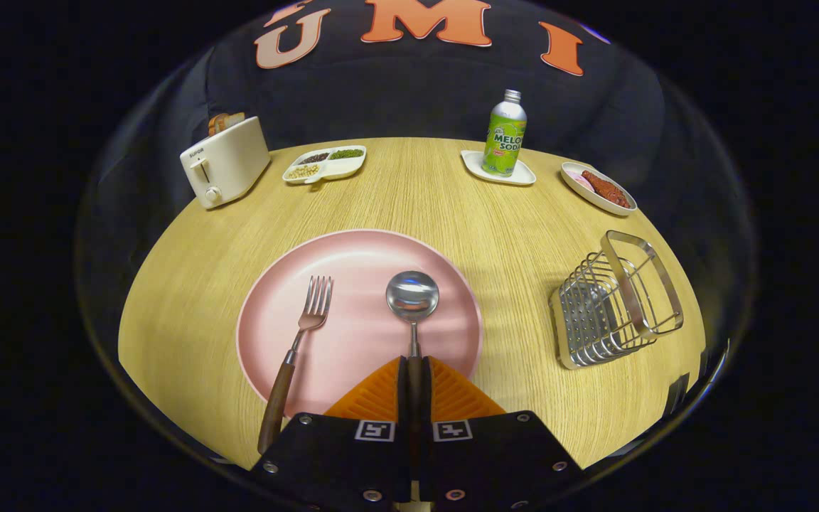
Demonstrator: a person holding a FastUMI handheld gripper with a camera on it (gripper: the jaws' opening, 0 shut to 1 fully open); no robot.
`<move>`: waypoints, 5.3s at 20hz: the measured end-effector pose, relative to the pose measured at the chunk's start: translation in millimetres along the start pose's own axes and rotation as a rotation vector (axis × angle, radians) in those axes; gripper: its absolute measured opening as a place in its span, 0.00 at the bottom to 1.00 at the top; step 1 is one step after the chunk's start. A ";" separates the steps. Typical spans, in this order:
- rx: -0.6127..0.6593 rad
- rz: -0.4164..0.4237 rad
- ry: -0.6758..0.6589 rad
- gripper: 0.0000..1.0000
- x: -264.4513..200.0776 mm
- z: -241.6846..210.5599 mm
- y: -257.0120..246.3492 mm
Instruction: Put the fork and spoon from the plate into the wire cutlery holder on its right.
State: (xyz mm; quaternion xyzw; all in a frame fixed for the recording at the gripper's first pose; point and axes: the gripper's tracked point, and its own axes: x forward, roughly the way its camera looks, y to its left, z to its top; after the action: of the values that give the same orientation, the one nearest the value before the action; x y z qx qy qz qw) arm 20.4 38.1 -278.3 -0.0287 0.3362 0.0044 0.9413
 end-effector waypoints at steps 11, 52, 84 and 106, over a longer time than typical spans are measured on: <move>0.006 0.041 -0.015 0.05 -58.3 30.2 -33.7; -0.184 0.008 0.560 0.07 -46.0 35.9 -164.6; 0.010 0.100 -0.009 0.98 -41.9 54.0 17.5; -0.073 0.096 0.029 0.64 5.0 -2.1 90.9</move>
State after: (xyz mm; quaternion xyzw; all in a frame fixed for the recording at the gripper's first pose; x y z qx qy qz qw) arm 20.4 128.6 -287.7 -0.0469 0.3506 0.0614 0.9333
